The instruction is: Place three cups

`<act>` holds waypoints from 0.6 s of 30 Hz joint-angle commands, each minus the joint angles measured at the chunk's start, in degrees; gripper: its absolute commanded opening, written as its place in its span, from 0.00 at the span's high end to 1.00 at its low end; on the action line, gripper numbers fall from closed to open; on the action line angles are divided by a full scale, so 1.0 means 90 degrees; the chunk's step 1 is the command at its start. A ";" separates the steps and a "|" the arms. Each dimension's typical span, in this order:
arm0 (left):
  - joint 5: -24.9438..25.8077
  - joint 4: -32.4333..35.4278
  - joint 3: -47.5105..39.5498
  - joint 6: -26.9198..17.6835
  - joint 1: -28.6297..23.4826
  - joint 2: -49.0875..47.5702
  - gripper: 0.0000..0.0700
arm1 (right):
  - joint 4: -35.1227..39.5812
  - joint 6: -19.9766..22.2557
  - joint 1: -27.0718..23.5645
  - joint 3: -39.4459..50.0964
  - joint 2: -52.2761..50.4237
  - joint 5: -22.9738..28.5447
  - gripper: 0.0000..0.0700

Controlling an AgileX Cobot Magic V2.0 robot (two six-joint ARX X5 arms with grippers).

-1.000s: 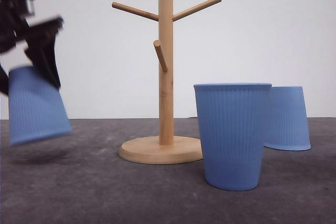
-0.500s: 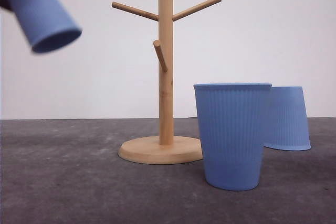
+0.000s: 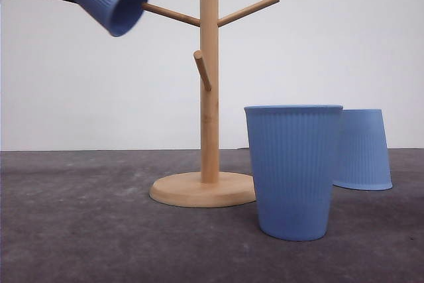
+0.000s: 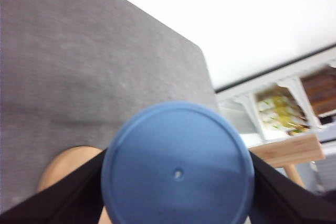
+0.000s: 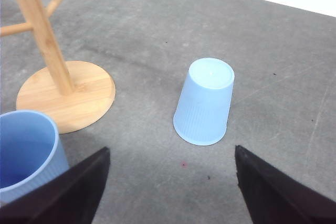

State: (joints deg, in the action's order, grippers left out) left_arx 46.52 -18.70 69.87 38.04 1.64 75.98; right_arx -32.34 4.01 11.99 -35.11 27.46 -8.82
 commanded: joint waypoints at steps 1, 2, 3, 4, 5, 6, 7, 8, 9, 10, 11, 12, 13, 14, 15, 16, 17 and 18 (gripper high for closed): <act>0.0155 0.0124 0.0134 0.0257 0.0048 0.0197 0.44 | 0.0070 -0.0114 0.0029 -0.0075 0.0015 0.0003 0.31; 0.0223 0.0128 0.0134 0.0262 0.0077 0.0285 0.44 | 0.0070 -0.0114 0.0029 -0.0075 0.0015 0.0002 0.31; 0.0300 0.0125 0.0134 0.0263 0.0114 0.0376 0.44 | 0.0070 -0.0114 0.0029 -0.0075 0.0015 0.0002 0.31; 0.0392 0.0122 0.0134 0.0265 0.0162 0.0472 0.44 | 0.0070 -0.0114 0.0029 -0.0075 0.0015 0.0002 0.31; 0.0452 0.0123 0.0134 0.0266 0.0210 0.0553 0.44 | 0.0070 -0.0114 0.0029 -0.0075 0.0015 0.0004 0.31; 0.0487 0.0125 0.0134 0.0266 0.0262 0.0626 0.44 | 0.0070 -0.0114 0.0029 -0.0075 0.0015 0.0005 0.31; 0.0494 0.0126 0.0134 0.0261 0.0319 0.0693 0.44 | 0.0070 -0.0114 0.0029 -0.0075 0.0015 0.0005 0.31; 0.0496 0.0154 0.0134 0.0260 0.0371 0.0752 0.44 | 0.0070 -0.0114 0.0029 -0.0075 0.0015 0.0003 0.31; 0.0496 0.0191 0.0134 0.0261 0.0423 0.0807 0.44 | 0.0071 -0.0114 0.0029 -0.0075 0.0015 0.0002 0.31; 0.0496 0.0235 0.0134 0.0262 0.0479 0.0860 0.44 | 0.0073 -0.0114 0.0029 -0.0075 0.0015 0.0002 0.31; 0.0494 0.0276 0.0134 0.0262 0.0525 0.0906 0.44 | 0.0073 -0.0114 0.0029 -0.0075 0.0015 0.0002 0.31; 0.0494 0.0318 0.0134 0.0266 0.0570 0.0953 0.44 | 0.0073 -0.0114 0.0029 -0.0075 0.0015 0.0002 0.31; 0.0495 0.0366 0.0134 0.0275 0.0619 0.1004 0.44 | 0.0073 -0.0114 0.0029 -0.0075 0.0015 0.0002 0.31; 0.0494 0.0395 0.0134 0.0284 0.0660 0.1042 0.44 | 0.0073 -0.0114 0.0029 -0.0075 0.0015 0.0002 0.31; 0.0490 0.0412 0.0134 0.0289 0.0697 0.1078 0.44 | 0.0073 -0.0114 0.0029 -0.0075 0.0015 0.0002 0.31; 0.0483 0.0417 0.0134 0.0287 0.0732 0.1114 0.44 | 0.0073 -0.0114 0.0029 -0.0075 0.0015 0.0002 0.31; 0.0480 0.0415 0.0134 0.0283 0.0761 0.1137 0.43 | 0.0073 -0.0114 0.0029 -0.0075 0.0015 0.0002 0.31; 0.0475 0.0414 0.0134 0.0274 0.0787 0.1153 0.42 | 0.0073 -0.0114 0.0029 -0.0075 0.0015 0.0002 0.31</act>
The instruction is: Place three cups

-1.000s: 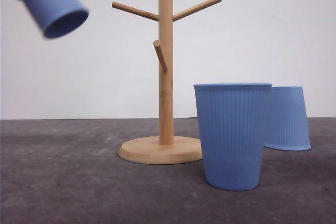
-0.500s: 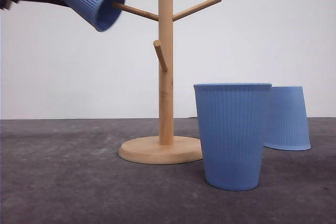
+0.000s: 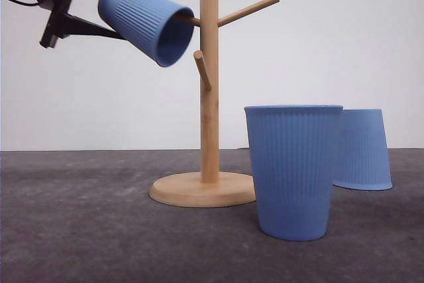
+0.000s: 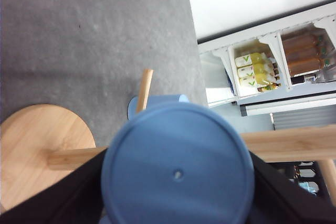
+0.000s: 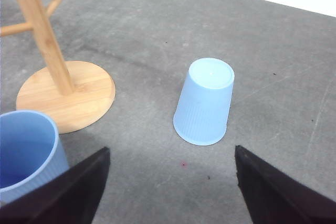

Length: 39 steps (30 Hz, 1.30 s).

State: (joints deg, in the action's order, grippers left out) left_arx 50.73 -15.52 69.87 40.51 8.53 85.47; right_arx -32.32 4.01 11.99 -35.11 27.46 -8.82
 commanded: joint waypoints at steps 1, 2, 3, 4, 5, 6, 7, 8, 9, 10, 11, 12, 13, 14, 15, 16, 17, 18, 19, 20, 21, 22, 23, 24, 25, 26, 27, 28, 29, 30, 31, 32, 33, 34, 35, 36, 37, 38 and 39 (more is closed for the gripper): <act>-0.0006 0.0062 0.0134 -0.0023 0.0045 0.0106 0.40 | 0.0070 -0.0114 0.0029 -0.0075 0.0015 0.0002 0.31; -0.0023 0.0065 0.0134 -0.0052 0.0062 0.0107 0.35 | 0.0070 -0.0114 0.0029 -0.0075 0.0015 0.0002 0.31; -0.0036 0.0066 0.0134 -0.0076 0.0075 0.0107 0.30 | 0.0070 -0.0114 0.0029 -0.0075 0.0015 0.0002 0.31; -0.0036 0.0063 0.0134 -0.0077 0.0084 0.0107 0.25 | 0.0070 -0.0114 0.0029 -0.0075 0.0015 0.0002 0.31; -0.0036 0.0060 0.0134 -0.0085 0.0092 0.0107 0.23 | 0.0070 -0.0114 0.0029 -0.0075 0.0015 0.0002 0.31; -0.0035 0.0057 0.0134 -0.0093 0.0098 0.0107 0.22 | 0.0070 -0.0114 0.0029 -0.0075 0.0015 0.0002 0.31; -0.0033 0.0053 0.0134 -0.0094 0.0098 0.0107 0.20 | 0.0070 -0.0114 0.0029 -0.0075 0.0015 0.0002 0.31; -0.0025 0.0049 0.0134 -0.0095 0.0098 0.0107 0.20 | 0.0070 -0.0114 0.0029 -0.0075 0.0015 0.0002 0.31; -0.0014 0.0042 0.0134 -0.0096 0.0098 0.0107 0.20 | 0.0070 -0.0114 0.0029 -0.0075 0.0015 0.0002 0.31; 0.0005 0.0028 0.0134 -0.0099 0.0098 0.0107 0.19 | 0.0070 -0.0114 0.0029 -0.0075 0.0015 0.0002 0.31; 0.0028 0.0014 0.0134 -0.0112 0.0096 0.0107 0.19 | 0.0070 -0.0114 0.0029 -0.0075 0.0015 0.0002 0.31; 0.0059 0.0001 0.0134 -0.0127 0.0095 0.0107 0.19 | 0.0070 -0.0114 0.0029 -0.0075 0.0015 0.0002 0.31; 0.0107 -0.0013 0.0134 -0.0139 0.0095 0.0107 0.19 | 0.0070 -0.0114 0.0029 -0.0075 0.0015 0.0002 0.31; 0.0167 -0.0022 0.0134 -0.0143 0.0094 0.0107 0.19 | 0.0070 -0.0114 0.0029 -0.0075 0.0015 0.0002 0.31; 0.0234 -0.0033 0.0134 -0.0149 0.0092 0.0107 0.19 | 0.0070 -0.0114 0.0029 -0.0075 0.0015 0.0002 0.31; 0.0312 -0.0055 0.0134 -0.0167 0.0091 0.0105 0.19 | 0.0070 -0.0114 0.0029 -0.0075 0.0015 0.0002 0.31; 0.0357 -0.0109 0.0134 -0.0206 0.0089 0.0098 0.19 | 0.0069 -0.0114 0.0029 -0.0075 0.0015 0.0002 0.31; 0.0386 -0.0189 0.0134 -0.0262 0.0088 0.0088 0.20 | 0.0068 -0.0114 0.0029 -0.0075 0.0015 0.0002 0.31; 0.0393 -0.0319 0.0134 -0.0350 0.0088 0.0073 0.20 | 0.0068 -0.0114 0.0029 -0.0075 0.0015 0.0002 0.31; 0.0393 -0.0473 0.0134 -0.0473 0.0089 0.0058 0.20 | 0.0068 -0.0114 0.0029 -0.0075 0.0015 0.0002 0.31; 0.0392 -0.0640 0.0134 -0.0613 0.0090 0.0043 0.20 | 0.0068 -0.0115 0.0029 -0.0075 0.0015 0.0003 0.31; 0.0392 -0.0835 0.0134 -0.0783 0.0090 0.0027 0.20 | 0.0068 -0.0116 0.0029 -0.0075 0.0015 0.0005 0.31; 0.0387 -0.1022 0.0134 -0.0936 0.0090 0.0012 0.20 | 0.0068 -0.0117 0.0029 -0.0075 0.0015 0.0005 0.31; 0.0379 -0.1205 0.0134 -0.1088 0.0090 -0.0004 0.20 | 0.0068 -0.0117 0.0029 -0.0075 0.0015 0.0005 0.31; 0.0368 -0.1382 0.0134 -0.1247 0.0088 -0.0021 0.20 | 0.0068 -0.0117 0.0029 -0.0075 0.0015 0.0005 0.31; 0.0355 -0.1556 0.0134 -0.1412 0.0088 -0.0047 0.20 | 0.0068 -0.0115 0.0029 -0.0075 0.0015 0.0005 0.31; 0.0346 -0.1729 0.0134 -0.1581 0.0088 -0.0078 0.20 | 0.0068 -0.0115 0.0029 -0.0075 0.0015 0.0004 0.31; 0.0346 -0.1899 0.0134 -0.1759 0.0088 -0.0119 0.20 | 0.0066 -0.0116 0.0029 -0.0075 0.0015 0.0003 0.31; 0.0341 -0.2068 0.0132 -0.1945 0.0089 -0.0172 0.20 | 0.0066 -0.0117 0.0029 -0.0075 0.0015 0.0004 0.31; 0.0332 -0.2237 0.0131 -0.2136 0.0090 -0.0232 0.21 | 0.0066 -0.0117 0.0029 -0.0075 0.0015 0.0005 0.31; 0.0317 -0.2408 0.0129 -0.2332 0.0090 -0.0302 0.21 | 0.0066 -0.0117 0.0029 -0.0075 0.0015 0.0005 0.31; 0.0263 -0.2570 0.0125 -0.2509 0.0090 -0.0377 0.21 | 0.0066 -0.0117 0.0029 -0.0075 0.0015 0.0005 0.31; 0.0164 -0.2724 0.0119 -0.2657 0.0090 -0.0457 0.21 | 0.0066 -0.0117 0.0029 -0.0075 0.0015 0.0005 0.31; -0.0017 -0.2869 0.0110 -0.2743 0.0090 -0.0542 0.21 | 0.0066 -0.0117 0.0029 -0.0075 0.0015 0.0005 0.31; -0.0269 -0.2986 0.0090 -0.2831 0.0090 -0.0642 0.21 | 0.0066 -0.0117 0.0029 -0.0075 0.0015 0.0005 0.31; -0.0549 -0.3054 0.0051 -0.2906 0.0091 -0.0753 0.22 | 0.0066 -0.0117 0.0029 -0.0075 0.0015 0.0005 0.31; -0.0766 -0.3013 -0.0023 -0.2937 0.0092 -0.0873 0.22 | 0.0066 -0.0117 0.0029 -0.0075 0.0015 0.0005 0.31; -0.0924 -0.2901 -0.0134 -0.2945 0.0093 -0.1013 0.22 | 0.0066 -0.0118 0.0029 -0.0075 0.0015 0.0005 0.31; -0.1039 -0.2722 -0.0287 -0.2926 0.0092 -0.1177 0.22 | 0.0064 -0.0122 0.0029 -0.0075 0.0015 0.0004 0.31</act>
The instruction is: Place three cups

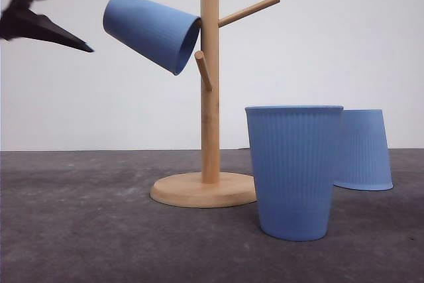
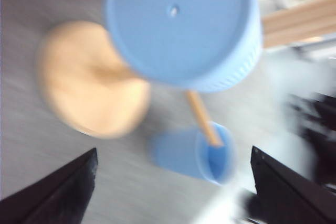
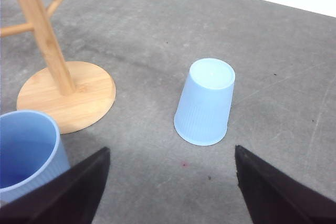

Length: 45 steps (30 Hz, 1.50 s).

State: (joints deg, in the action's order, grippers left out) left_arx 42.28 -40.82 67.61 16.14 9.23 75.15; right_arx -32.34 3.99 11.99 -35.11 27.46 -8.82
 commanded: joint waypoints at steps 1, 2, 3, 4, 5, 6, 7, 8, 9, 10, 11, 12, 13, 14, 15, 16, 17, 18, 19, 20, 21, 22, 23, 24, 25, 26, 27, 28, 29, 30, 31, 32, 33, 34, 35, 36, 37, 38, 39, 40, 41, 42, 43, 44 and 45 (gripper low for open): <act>-0.0199 0.0338 -0.0243 -0.0158 0.0013 -0.0222 0.24 | 0.0062 -0.0131 0.0029 -0.0075 0.0015 0.0003 0.31; -0.0303 0.0592 -0.0461 -0.0063 0.0012 -0.0412 0.27 | 0.0062 -0.0161 0.0029 -0.0075 0.0015 0.0002 0.31; -0.0414 0.0860 -0.0701 0.0047 0.0012 -0.0609 0.31 | 0.0063 -0.0199 0.0029 -0.0075 0.0015 0.0002 0.31; -0.0539 0.1158 -0.0987 0.0161 0.0010 -0.0834 0.33 | 0.0063 -0.0236 0.0029 -0.0075 0.0017 0.0000 0.31; -0.0659 0.1412 -0.1255 0.0266 0.0010 -0.1042 0.34 | 0.0062 -0.0256 0.0029 -0.0075 0.0017 0.0000 0.31; -0.0776 0.1640 -0.1519 0.0365 0.0010 -0.1245 0.34 | 0.0061 -0.0270 0.0029 -0.0075 0.0017 0.0000 0.31; -0.0882 0.1847 -0.1801 0.0461 0.0010 -0.1460 0.34 | 0.0061 -0.0290 0.0029 -0.0075 0.0017 0.0000 0.31; -0.0966 0.2026 -0.2053 0.0529 0.0011 -0.1652 0.34 | 0.0062 -0.0331 0.0029 -0.0075 0.0017 0.0000 0.31; -0.1041 0.2183 -0.2287 0.0579 0.0012 -0.1833 0.34 | 0.0063 -0.0385 0.0029 -0.0075 0.0018 -0.0001 0.31; -0.1125 0.2305 -0.2510 0.0610 0.0012 -0.2010 0.34 | 0.0061 -0.0454 0.0029 -0.0075 0.0021 -0.0004 0.31; -0.1211 0.2391 -0.2707 0.0620 0.0011 -0.2175 0.34 | 0.0060 -0.0540 0.0028 -0.0075 0.0023 -0.0005 0.31; -0.1300 0.2462 -0.2893 0.0619 0.0010 -0.2337 0.34 | 0.0056 -0.0645 0.0027 -0.0075 0.0033 -0.0007 0.31; -0.1391 0.2538 -0.3084 0.0618 0.0012 -0.2502 0.34 | 0.0049 -0.0789 0.0027 -0.0075 0.0070 -0.0014 0.31; -0.1467 0.2595 -0.3243 0.0618 0.0011 -0.2646 0.34 | 0.0046 -0.0935 0.0024 -0.0075 0.0125 -0.0018 0.31; -0.1536 0.2636 -0.3379 0.0619 0.0010 -0.2777 0.34 | 0.0046 -0.1090 0.0022 -0.0076 0.0196 -0.0019 0.31; -0.1601 0.2650 -0.3499 0.0618 0.0010 -0.2900 0.34 | 0.0044 -0.1272 0.0022 -0.0081 0.0297 -0.0019 0.31; -0.1648 0.2650 -0.3576 0.0618 0.0010 -0.2988 0.34 | 0.0045 -0.1431 0.0022 -0.0097 0.0438 -0.0019 0.31; -0.1676 0.2643 -0.3621 0.0619 0.0010 -0.3051 0.34 | 0.0047 -0.1570 0.0021 -0.0125 0.0614 -0.0019 0.31; -0.1676 0.2637 -0.3630 0.0618 0.0010 -0.3085 0.34 | 0.0048 -0.1684 0.0016 -0.0172 0.0843 -0.0018 0.31; -0.1676 0.2639 -0.3632 0.0629 0.0011 -0.3113 0.34 | 0.0053 -0.1737 0.0015 -0.0233 0.1086 -0.0016 0.31; -0.1676 0.2645 -0.3630 0.0644 0.0012 -0.3137 0.34 | 0.0059 -0.1759 0.0014 -0.0305 0.1341 -0.0014 0.31; -0.1674 0.2645 -0.3630 0.0648 0.0012 -0.3154 0.34 | 0.0066 -0.1759 0.0011 -0.0408 0.1626 -0.0011 0.31; -0.1672 0.2645 -0.3630 0.0655 0.0012 -0.3161 0.34 | 0.0070 -0.1758 -0.0004 -0.0521 0.1904 -0.0010 0.31; -0.1671 0.2644 -0.3630 0.0664 0.0012 -0.3164 0.34 | 0.0073 -0.1756 -0.0026 -0.0644 0.2182 -0.0010 0.31; -0.1671 0.2639 -0.3630 0.0667 0.0012 -0.3164 0.34 | 0.0075 -0.1751 -0.0062 -0.0797 0.2483 -0.0012 0.30; -0.1671 0.2638 -0.3630 0.0668 0.0012 -0.3164 0.34 | 0.0076 -0.1743 -0.0099 -0.0950 0.2771 -0.0013 0.29; -0.1671 0.2638 -0.3630 0.0668 0.0012 -0.3164 0.34 | 0.0078 -0.1732 -0.0138 -0.1106 0.3051 -0.0014 0.27; -0.1671 0.2638 -0.3630 0.0668 0.0012 -0.3164 0.34 | 0.0081 -0.1704 -0.0184 -0.1273 0.3332 -0.0013 0.24; -0.1671 0.2638 -0.3630 0.0668 0.0012 -0.3164 0.34 | 0.0112 -0.1681 -0.0235 -0.1436 0.3609 -0.0016 0.21; -0.1671 0.2638 -0.3630 0.0668 0.0012 -0.3164 0.33 | 0.0160 -0.1654 -0.0287 -0.1594 0.3883 -0.0024 0.18; -0.1671 0.2638 -0.3630 0.0668 0.0012 -0.3164 0.34 | 0.0240 -0.1590 -0.0331 -0.1743 0.4147 -0.0039 0.18; -0.1671 0.2638 -0.3630 0.0668 0.0012 -0.3164 0.34 | 0.0322 -0.1537 -0.0364 -0.1874 0.4386 -0.0058 0.18; -0.1671 0.2638 -0.3630 0.0668 0.0012 -0.3164 0.34 | 0.0407 -0.1491 -0.0391 -0.1997 0.4615 -0.0080 0.18; -0.1671 0.2638 -0.3630 0.0668 0.0012 -0.3164 0.34 | 0.0494 -0.1449 -0.0408 -0.2116 0.4843 -0.0115 0.18; -0.1671 0.2638 -0.3630 0.0668 0.0012 -0.3164 0.34 | 0.0580 -0.1405 -0.0422 -0.2221 0.5053 -0.0135 0.18; -0.1671 0.2638 -0.3630 0.0668 0.0012 -0.3164 0.34 | 0.0666 -0.1364 -0.0436 -0.2319 0.5255 -0.0146 0.18; -0.1671 0.2638 -0.3630 0.0668 0.0012 -0.3164 0.34 | 0.0771 -0.1350 -0.0442 -0.2410 0.5471 -0.0144 0.18; -0.1671 0.2638 -0.3630 0.0669 0.0012 -0.3164 0.34 | 0.0883 -0.1346 -0.0447 -0.2479 0.5660 -0.0145 0.17; -0.1671 0.2638 -0.3630 0.0671 0.0012 -0.3164 0.34 | 0.0999 -0.1346 -0.0449 -0.2537 0.5838 -0.0148 0.17; -0.1671 0.2638 -0.3630 0.0673 0.0012 -0.3164 0.34 | 0.1125 -0.1346 -0.0449 -0.2591 0.6021 -0.0144 0.16; -0.1671 0.2638 -0.3630 0.0675 0.0012 -0.3164 0.34 | 0.1236 -0.1346 -0.0449 -0.2637 0.6189 -0.0141 0.15; -0.1671 0.2638 -0.3630 0.0680 0.0012 -0.3164 0.34 | 0.1343 -0.1346 -0.0449 -0.2676 0.6349 -0.0138 0.15; -0.1671 0.2638 -0.3630 0.0693 0.0012 -0.3164 0.34 | 0.1469 -0.1348 -0.0449 -0.2695 0.6504 -0.0137 0.15; -0.1671 0.2638 -0.3630 0.0711 0.0012 -0.3164 0.34 | 0.1591 -0.1348 -0.0449 -0.2701 0.6646 -0.0126 0.15; -0.1671 0.2638 -0.3630 0.0730 0.0012 -0.3164 0.34 | 0.1709 -0.1349 -0.0449 -0.2701 0.6781 -0.0106 0.15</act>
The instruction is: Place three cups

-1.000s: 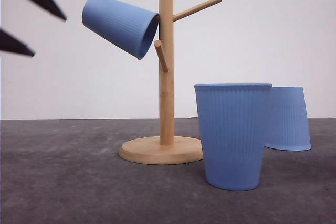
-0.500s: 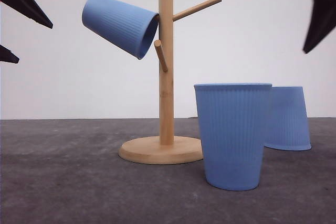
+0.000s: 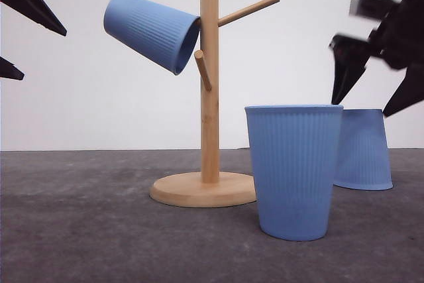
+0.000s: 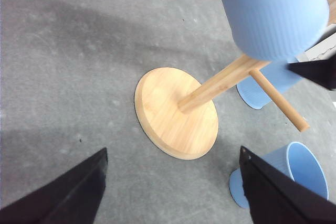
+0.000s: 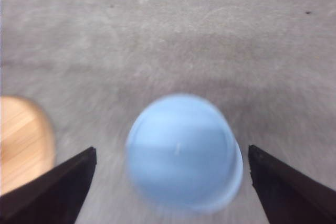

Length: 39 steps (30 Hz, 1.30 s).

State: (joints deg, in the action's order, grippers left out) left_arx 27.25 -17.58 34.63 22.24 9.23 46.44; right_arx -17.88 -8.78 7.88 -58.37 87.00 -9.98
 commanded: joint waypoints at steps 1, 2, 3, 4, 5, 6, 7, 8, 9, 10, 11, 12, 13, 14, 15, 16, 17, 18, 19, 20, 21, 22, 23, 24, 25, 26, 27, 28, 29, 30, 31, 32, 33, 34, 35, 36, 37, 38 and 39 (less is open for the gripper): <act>-0.0001 0.0055 0.0034 0.0064 0.0012 0.0027 0.34 | 0.0207 0.0067 0.0007 -0.0117 0.0302 0.0076 0.15; -0.0001 0.0055 0.0034 0.0069 0.0012 0.0027 0.34 | 0.0276 0.0067 0.0007 -0.0117 0.0412 0.0125 0.15; -0.0001 0.0056 0.0034 0.0071 0.0012 0.0027 0.34 | 0.0331 0.0068 0.0007 -0.0117 0.0512 0.0165 0.15; -0.0002 0.0057 0.0034 0.0071 0.0012 0.0027 0.34 | 0.0404 0.0068 0.0007 -0.0117 0.0624 0.0158 0.16; -0.0003 0.0058 0.0034 0.0071 0.0012 0.0027 0.34 | 0.0448 0.0069 0.0007 -0.0117 0.0701 0.0146 0.18; -0.0003 0.0058 0.0034 0.0071 0.0012 0.0027 0.34 | 0.0478 0.0073 0.0007 -0.0117 0.0761 0.0130 0.22; -0.0005 0.0058 0.0034 0.0071 0.0012 0.0027 0.34 | 0.0503 0.0091 0.0007 -0.0117 0.0808 0.0115 0.31; -0.0005 0.0058 0.0034 0.0071 0.0012 0.0027 0.34 | 0.0511 0.0119 0.0007 -0.0117 0.0829 0.0108 0.39; -0.0005 0.0058 0.0034 0.0071 0.0012 0.0027 0.34 | 0.0506 0.0152 0.0007 -0.0117 0.0828 0.0107 0.45; -0.0005 0.0058 0.0034 0.0071 0.0012 0.0027 0.34 | 0.0501 0.0161 0.0009 -0.0117 0.0818 0.0101 0.48; -0.0006 0.0058 0.0034 0.0070 0.0012 0.0027 0.34 | 0.0462 0.0165 0.0010 -0.0117 0.0789 0.0073 0.50; -0.0008 0.0058 0.0034 0.0068 0.0012 0.0027 0.34 | 0.0382 0.0165 0.0007 -0.0117 0.0739 0.0020 0.50; -0.0006 0.0058 0.0034 0.0070 0.0012 0.0027 0.34 | 0.0213 0.0165 -0.0013 -0.0117 0.0662 -0.0087 0.50; -0.0005 0.0058 0.0034 0.0071 0.0012 0.0027 0.34 | 0.0019 0.0172 -0.0041 -0.0117 0.0573 -0.0198 0.50; -0.0005 0.0058 0.0034 0.0071 0.0012 0.0027 0.34 | -0.0199 0.0186 -0.0079 -0.0117 0.0473 -0.0311 0.50; -0.0005 0.0058 0.0034 0.0071 0.0012 0.0027 0.34 | -0.0445 0.0215 -0.0133 -0.0117 0.0360 -0.0423 0.50; -0.0005 0.0058 0.0034 0.0071 0.0012 0.0027 0.34 | -0.0691 0.0247 -0.0194 -0.0113 0.0229 -0.0557 0.50; -0.0005 0.0058 0.0034 0.0071 0.0012 0.0027 0.34 | -0.0929 0.0279 -0.0262 -0.0104 0.0082 -0.0713 0.50; -0.0005 0.0058 0.0034 0.0071 0.0012 0.0027 0.34 | -0.1094 0.0301 -0.0340 -0.0081 -0.0071 -0.0892 0.50; -0.0005 0.0057 0.0034 0.0071 0.0012 0.0027 0.34 | -0.1185 0.0311 -0.0427 -0.0038 -0.0230 -0.1082 0.50; -0.0005 0.0055 0.0034 0.0071 0.0012 0.0027 0.34 | -0.1203 0.0311 -0.0524 0.0028 -0.0397 -0.1284 0.50; -0.0004 0.0054 0.0034 0.0071 0.0012 0.0027 0.34 | -0.1118 0.0311 -0.0647 0.0143 -0.0589 -0.1526 0.50; -0.0003 0.0053 0.0034 0.0072 0.0013 0.0027 0.34 | -0.1020 0.0311 -0.0787 0.0273 -0.0780 -0.1750 0.50; -0.0003 0.0053 0.0034 0.0074 0.0015 0.0027 0.34 | -0.0910 0.0310 -0.0940 0.0419 -0.0974 -0.1964 0.50; -0.0003 0.0053 0.0034 0.0078 0.0015 0.0027 0.34 | -0.0778 0.0302 -0.1107 0.0618 -0.1192 -0.2221 0.50; -0.0003 0.0054 0.0034 0.0083 0.0015 0.0027 0.34 | -0.0644 0.0278 -0.1296 0.0825 -0.1399 -0.2533 0.50; -0.0003 0.0055 0.0034 0.0088 0.0015 0.0027 0.34 | -0.0506 0.0236 -0.1506 0.1038 -0.1594 -0.2893 0.50; -0.0003 0.0055 0.0034 0.0088 0.0016 0.0027 0.34 | -0.0356 0.0139 -0.1743 0.1249 -0.1764 -0.3316 0.50; -0.0003 0.0055 0.0034 0.0088 0.0017 0.0027 0.34 | -0.0162 -0.0032 -0.1991 0.1457 -0.1917 -0.3771 0.50; -0.0003 0.0055 0.0034 0.0088 0.0017 0.0027 0.34 | 0.0072 -0.0270 -0.2244 0.1661 -0.2054 -0.4240 0.50; -0.0005 0.0055 0.0034 0.0088 0.0017 0.0028 0.34 | 0.0372 -0.0604 -0.2436 0.1828 -0.2157 -0.4604 0.50; -0.0005 0.0056 0.0034 0.0088 0.0017 0.0028 0.34 | 0.0702 -0.0977 -0.2606 0.1970 -0.2238 -0.4882 0.50; -0.0005 0.0058 0.0034 0.0088 0.0017 0.0027 0.34 | 0.1042 -0.1376 -0.2749 0.2080 -0.2296 -0.5078 0.50; -0.0005 0.0058 0.0034 0.0088 0.0017 0.0027 0.34 | 0.1307 -0.1737 -0.2828 0.2111 -0.2308 -0.5177 0.50; -0.0005 0.0058 0.0034 0.0087 0.0017 0.0028 0.34 | 0.1566 -0.2077 -0.2862 0.2125 -0.2312 -0.5275 0.50; -0.0005 0.0058 0.0034 0.0085 0.0017 0.0029 0.34 | 0.1821 -0.2400 -0.2861 0.2125 -0.2309 -0.5373 0.50; -0.0005 0.0058 0.0034 0.0085 0.0017 0.0029 0.34 | 0.2117 -0.2816 -0.2814 0.2125 -0.2307 -0.5458 0.50; -0.0005 0.0060 0.0034 0.0085 0.0017 0.0029 0.34 | 0.2423 -0.3184 -0.2758 0.2125 -0.2307 -0.5534 0.50; -0.0007 0.0065 0.0034 0.0085 0.0017 0.0030 0.34 | 0.2765 -0.3534 -0.2683 0.2124 -0.2305 -0.5572 0.50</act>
State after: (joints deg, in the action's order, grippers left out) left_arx 27.20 -17.55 34.63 22.76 9.23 46.44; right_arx 3.82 -30.22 -16.50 -38.37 65.98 -59.44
